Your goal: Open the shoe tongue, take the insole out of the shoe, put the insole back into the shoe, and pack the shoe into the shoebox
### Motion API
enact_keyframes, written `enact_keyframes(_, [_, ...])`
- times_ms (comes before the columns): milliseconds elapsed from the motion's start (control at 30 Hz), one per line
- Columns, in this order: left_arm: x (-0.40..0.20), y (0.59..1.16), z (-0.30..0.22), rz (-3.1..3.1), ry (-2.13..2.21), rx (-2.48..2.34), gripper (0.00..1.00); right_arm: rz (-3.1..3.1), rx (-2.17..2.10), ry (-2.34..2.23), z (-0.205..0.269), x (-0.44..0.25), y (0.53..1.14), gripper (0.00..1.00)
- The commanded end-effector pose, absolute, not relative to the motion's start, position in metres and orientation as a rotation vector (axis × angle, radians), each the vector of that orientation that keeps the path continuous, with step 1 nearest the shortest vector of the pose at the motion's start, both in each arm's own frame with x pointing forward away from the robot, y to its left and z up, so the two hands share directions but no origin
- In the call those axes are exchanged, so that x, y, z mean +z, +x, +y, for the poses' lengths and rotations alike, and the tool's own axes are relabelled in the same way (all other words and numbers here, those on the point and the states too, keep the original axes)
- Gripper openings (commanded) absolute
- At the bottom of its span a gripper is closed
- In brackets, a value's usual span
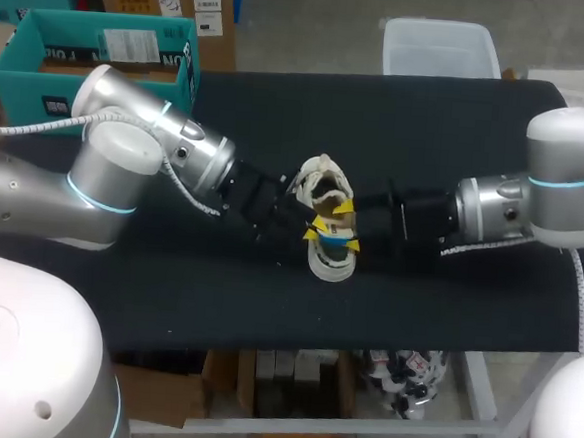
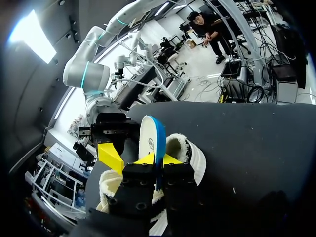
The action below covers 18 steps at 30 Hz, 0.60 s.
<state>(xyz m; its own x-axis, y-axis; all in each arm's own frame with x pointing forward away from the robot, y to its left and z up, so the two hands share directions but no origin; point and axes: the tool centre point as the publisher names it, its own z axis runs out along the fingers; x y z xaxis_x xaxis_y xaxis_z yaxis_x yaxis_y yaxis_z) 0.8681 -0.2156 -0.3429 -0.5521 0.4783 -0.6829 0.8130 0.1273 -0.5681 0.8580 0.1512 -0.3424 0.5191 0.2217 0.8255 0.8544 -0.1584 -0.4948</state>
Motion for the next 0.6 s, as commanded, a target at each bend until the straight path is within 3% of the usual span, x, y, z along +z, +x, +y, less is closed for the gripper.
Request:
enact_keyframes(33, [-0.342,0.864,-0.215,2.069,1.24,-1.39,0.0,-0.923,-0.737,-1.691,0.149,-0.335,0.847,0.49])
enact_keyframes(67, [-0.341,0.863,-0.214,2.066,1.234,-1.391,0.0,-0.924,-0.736,-1.692,0.15,-0.336,0.847,0.42])
enact_keyframes(100, [-0.341,0.863,-0.214,2.065,1.231,-1.392,0.0,-0.927,-0.731,-1.692,0.15,-0.336,0.846,0.2])
enact_keyframes(133, [-0.34,0.863,-0.214,2.064,1.229,-1.391,0.0,-0.929,-0.729,-1.691,0.15,-0.336,0.846,0.07])
enact_keyframes(167, [-0.34,0.862,-0.214,2.063,1.228,-1.391,0.0,-0.93,-0.727,-1.69,0.151,-0.337,0.846,0.0])
enact_keyframes(367, [-0.338,0.86,-0.214,2.071,1.228,-1.382,0.0,-0.939,-0.715,-1.681,0.153,-0.34,0.845,0.0])
enact_keyframes(400, [-0.337,0.859,-0.213,2.071,1.229,-1.381,0.27,-0.939,-0.714,-1.68,0.153,-0.341,0.845,0.0])
enact_keyframes(433, [-0.336,0.857,-0.213,2.07,1.231,-1.38,0.35,-0.938,-0.714,-1.679,0.152,-0.342,0.846,0.0])
enact_keyframes(500, [-0.334,0.853,-0.211,2.058,1.238,-1.379,0.41,-0.937,-0.711,-1.679,0.153,-0.344,0.846,0.0])
enact_keyframes(567, [-0.333,0.851,-0.209,2.05,1.238,-1.375,0.36,-0.935,-0.71,-1.679,0.152,-0.344,0.847,0.0])
enact_keyframes(600, [-0.333,0.85,-0.209,2.047,1.237,-1.373,0.23,-0.935,-0.709,-1.679,0.151,-0.344,0.847,0.0])
